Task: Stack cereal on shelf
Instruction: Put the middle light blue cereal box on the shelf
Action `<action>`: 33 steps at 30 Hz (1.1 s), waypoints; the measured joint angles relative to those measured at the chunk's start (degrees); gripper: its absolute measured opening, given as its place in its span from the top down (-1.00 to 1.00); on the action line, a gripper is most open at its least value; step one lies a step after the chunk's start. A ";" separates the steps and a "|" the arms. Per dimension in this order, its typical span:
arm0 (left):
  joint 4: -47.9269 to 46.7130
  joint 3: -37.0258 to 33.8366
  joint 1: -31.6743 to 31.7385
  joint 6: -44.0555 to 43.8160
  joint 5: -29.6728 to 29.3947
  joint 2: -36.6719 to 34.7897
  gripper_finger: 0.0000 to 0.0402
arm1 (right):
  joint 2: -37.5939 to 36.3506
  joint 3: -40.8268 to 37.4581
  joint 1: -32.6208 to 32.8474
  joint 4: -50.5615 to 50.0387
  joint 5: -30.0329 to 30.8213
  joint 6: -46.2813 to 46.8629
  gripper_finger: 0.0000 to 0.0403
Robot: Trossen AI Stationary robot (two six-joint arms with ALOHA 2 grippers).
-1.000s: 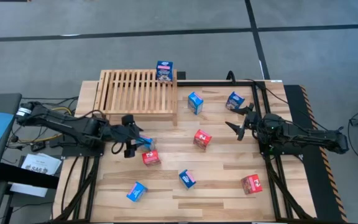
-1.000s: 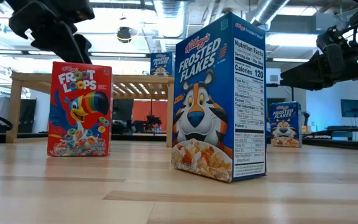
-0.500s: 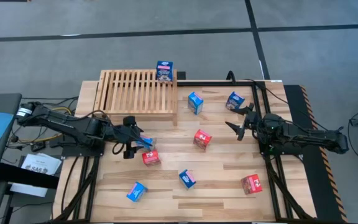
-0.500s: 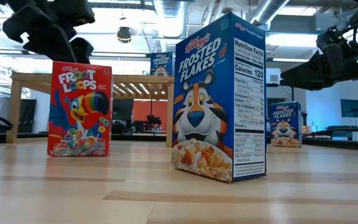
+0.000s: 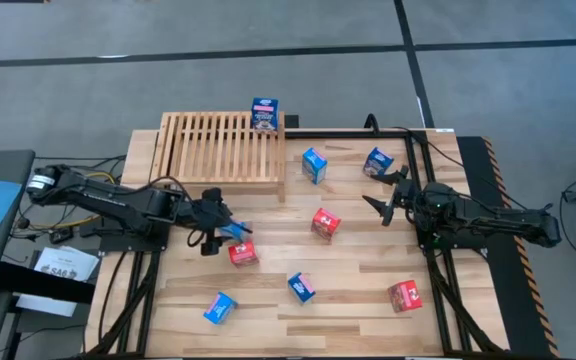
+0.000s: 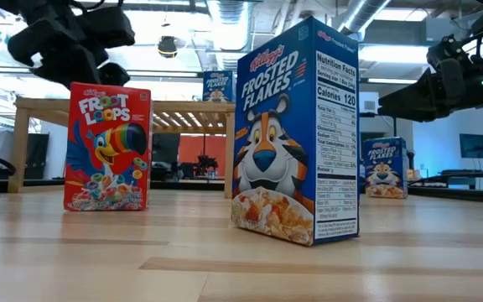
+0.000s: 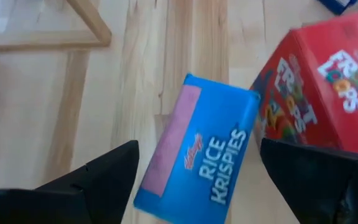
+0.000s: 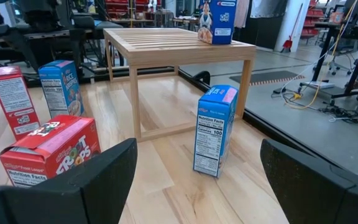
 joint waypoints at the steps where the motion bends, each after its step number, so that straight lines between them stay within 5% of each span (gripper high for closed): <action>1: 0.47 0.04 0.39 -0.04 0.71 0.45 -0.58 | -0.02 0.00 0.00 0.00 -0.02 0.00 -0.81; 19: 0.78 0.00 1.47 -1.09 2.69 1.20 0.00 | -0.06 0.00 0.00 0.00 0.00 0.00 -0.81; 33: 0.39 0.00 1.47 -1.22 3.06 -5.88 0.14 | -0.09 0.02 0.00 0.00 -0.02 0.00 -0.81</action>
